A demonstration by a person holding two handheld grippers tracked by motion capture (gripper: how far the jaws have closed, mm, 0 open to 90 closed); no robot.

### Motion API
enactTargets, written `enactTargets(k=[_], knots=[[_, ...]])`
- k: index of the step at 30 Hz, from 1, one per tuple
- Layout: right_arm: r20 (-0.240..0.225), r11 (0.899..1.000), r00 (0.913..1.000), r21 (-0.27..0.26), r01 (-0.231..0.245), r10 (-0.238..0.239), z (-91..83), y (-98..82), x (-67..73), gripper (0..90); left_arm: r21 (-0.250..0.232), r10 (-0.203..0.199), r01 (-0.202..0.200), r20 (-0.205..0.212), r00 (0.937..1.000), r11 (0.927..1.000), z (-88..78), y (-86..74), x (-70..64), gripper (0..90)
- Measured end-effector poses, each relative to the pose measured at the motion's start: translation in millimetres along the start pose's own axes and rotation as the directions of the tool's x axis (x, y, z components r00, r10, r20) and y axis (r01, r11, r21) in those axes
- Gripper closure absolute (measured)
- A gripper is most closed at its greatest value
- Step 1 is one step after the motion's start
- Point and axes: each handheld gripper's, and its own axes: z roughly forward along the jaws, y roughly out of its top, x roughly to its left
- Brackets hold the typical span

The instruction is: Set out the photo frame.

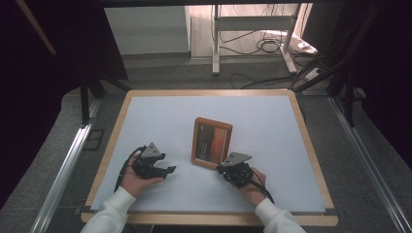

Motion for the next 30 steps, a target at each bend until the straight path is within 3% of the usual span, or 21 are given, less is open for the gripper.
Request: enactTargets(k=[13,30], knots=[[0.032,1.0,0.9993,0.003,-0.02,0.02,-3.7,-4.0,-12.3,90.0,0.004,0.001,-0.001,0.001,1.0,1.0,0.9,-0.1,-0.3,32.3],[0.038,1.0,0.999,-0.003,-0.024,0.025,-4.8,-5.9,-15.0,90.0,0.0,0.003,-0.003,-0.001,1.0,1.0,0.6,0.0,0.1,32.3]])
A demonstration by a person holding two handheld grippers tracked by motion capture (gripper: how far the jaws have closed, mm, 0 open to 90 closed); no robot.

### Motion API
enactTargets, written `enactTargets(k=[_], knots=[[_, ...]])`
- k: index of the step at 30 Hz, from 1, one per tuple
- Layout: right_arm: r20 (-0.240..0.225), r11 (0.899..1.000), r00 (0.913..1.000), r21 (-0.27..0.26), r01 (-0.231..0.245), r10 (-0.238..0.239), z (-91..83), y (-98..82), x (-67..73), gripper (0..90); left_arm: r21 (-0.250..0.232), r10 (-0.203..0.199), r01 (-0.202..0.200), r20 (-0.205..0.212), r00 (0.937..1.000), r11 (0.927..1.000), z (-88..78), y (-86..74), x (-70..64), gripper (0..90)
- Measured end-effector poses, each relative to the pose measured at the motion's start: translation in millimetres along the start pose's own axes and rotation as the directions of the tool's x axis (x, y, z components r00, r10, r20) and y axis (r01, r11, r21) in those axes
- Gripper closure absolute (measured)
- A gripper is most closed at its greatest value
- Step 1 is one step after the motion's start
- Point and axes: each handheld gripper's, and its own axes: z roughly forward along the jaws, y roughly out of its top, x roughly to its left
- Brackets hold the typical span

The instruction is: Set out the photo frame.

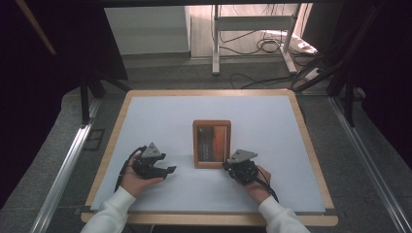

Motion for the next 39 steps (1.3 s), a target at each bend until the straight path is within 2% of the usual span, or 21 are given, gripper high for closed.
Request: enactTargets(k=[5,11,20,23,25,27,29,31,32,35,37,39], knots=[[-0.012,0.999,0.9999,-0.039,-0.001,0.0,-9.9,2.3,0.7,90.0,-0.001,-0.002,0.002,-0.001,1.0,1.0,0.2,-0.1,1.1,32.3],[0.001,0.997,0.9998,-0.072,-0.019,0.019,-28.0,-2.4,-4.5,90.0,-0.004,-0.001,0.001,-0.004,1.0,1.0,-0.5,-0.1,0.9,32.3],[0.04,0.994,0.9956,-0.076,-0.081,0.085,-43.5,-19.2,-24.1,89.9,-0.011,0.006,-0.006,-0.002,1.0,0.9999,1.5,3.4,0.8,32.3],[0.048,0.99,0.9919,-0.083,-0.113,0.117,-52.7,-26.8,-32.5,85.6,-0.014,0.006,-0.006,-0.001,1.0,0.9999,1.1,3.9,0.9,32.3],[0.048,0.985,0.9876,-0.093,-0.145,0.15,-60.1,-33.4,-38.6,74.6,-0.012,0.009,-0.009,-0.003,1.0,0.9999,0.9,3.7,0.9,32.2],[0.035,0.981,0.9833,-0.088,-0.175,0.179,-66.7,-40.3,-45.3,53.5,-0.013,0.008,-0.008,-0.004,1.0,0.9999,0.8,3.6,1.0,32.2],[0.069,0.975,0.9762,-0.097,-0.199,0.206,-74.2,-48.6,-49.3,44.7,-0.013,0.007,-0.008,-0.006,1.0,0.9999,0.9,3.5,1.0,32.0],[0.077,0.965,0.9657,-0.102,-0.24,0.248,-81.9,-57.7,-54.1,36.9,-0.012,0.008,-0.008,-0.006,1.0,0.9999,1.2,3.4,0.9,31.7],[0.075,0.961,0.9615,-0.1,-0.257,0.264,-85.3,-62.1,-56.9,34.5,-0.012,0.008,-0.008,-0.007,0.9999,0.9999,1.3,3.3,0.7,31.6],[0.114,0.955,0.9509,-0.105,-0.276,0.288,-95.1,-75.8,-63.5,29.4,-0.015,0.005,-0.005,-0.013,0.9999,0.9999,1.2,3.5,0.3,31.4],[0.145,0.95,0.941,-0.112,-0.292,0.306,-99.8,-83.3,-69.1,27.6,-0.015,0.004,-0.004,-0.017,0.9998,0.9999,1.2,3.5,-0.2,31.2],[0.157,0.941,0.9298,-0.121,-0.317,0.333,-103.1,-88.5,-74.9,27.0,-0.014,0.004,-0.004,-0.016,0.9999,0.9999,1.3,3.4,-0.6,31.2]])
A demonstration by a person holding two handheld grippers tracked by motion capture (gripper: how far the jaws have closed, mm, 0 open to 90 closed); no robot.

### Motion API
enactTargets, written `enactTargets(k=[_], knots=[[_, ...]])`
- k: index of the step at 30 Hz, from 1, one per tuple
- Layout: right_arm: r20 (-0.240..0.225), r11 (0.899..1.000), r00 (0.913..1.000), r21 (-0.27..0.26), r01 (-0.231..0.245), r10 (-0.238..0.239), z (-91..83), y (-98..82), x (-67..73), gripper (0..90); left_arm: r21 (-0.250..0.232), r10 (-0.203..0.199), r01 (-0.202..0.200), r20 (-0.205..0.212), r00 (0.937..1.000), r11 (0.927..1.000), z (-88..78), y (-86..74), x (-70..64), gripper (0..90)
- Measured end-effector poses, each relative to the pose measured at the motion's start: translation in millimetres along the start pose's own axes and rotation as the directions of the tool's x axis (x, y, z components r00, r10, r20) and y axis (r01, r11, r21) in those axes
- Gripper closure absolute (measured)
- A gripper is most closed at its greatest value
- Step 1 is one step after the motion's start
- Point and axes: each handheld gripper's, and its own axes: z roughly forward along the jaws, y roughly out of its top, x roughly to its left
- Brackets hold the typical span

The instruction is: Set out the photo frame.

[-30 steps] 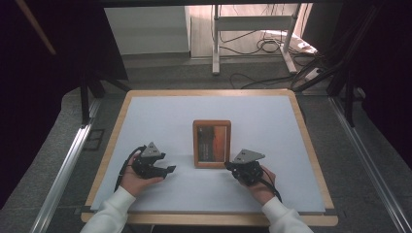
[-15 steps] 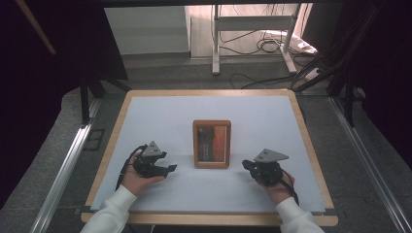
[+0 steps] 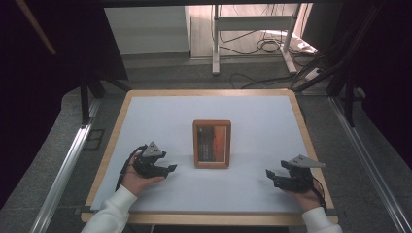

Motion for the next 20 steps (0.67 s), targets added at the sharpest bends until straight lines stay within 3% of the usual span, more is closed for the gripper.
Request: enactTargets(k=[3,11,20], knots=[[0.012,1.0,0.9996,-0.014,-0.026,0.026,-0.4,-0.2,-4.5,26.4,-0.001,0.0,0.0,0.0,1.0,1.0,-0.3,-0.2,0.0,31.1],[0.012,1.0,0.9998,-0.011,0.017,-0.017,4.6,1.5,0.8,25.8,-0.004,-0.007,0.007,0.002,1.0,1.0,-1.1,-1.1,1.5,31.1],[0.018,1.0,0.9997,-0.026,0.013,-0.013,2.0,2.0,0.7,25.3,-0.002,-0.008,0.008,0.003,1.0,1.0,-0.3,-1.1,1.9,31.1]])
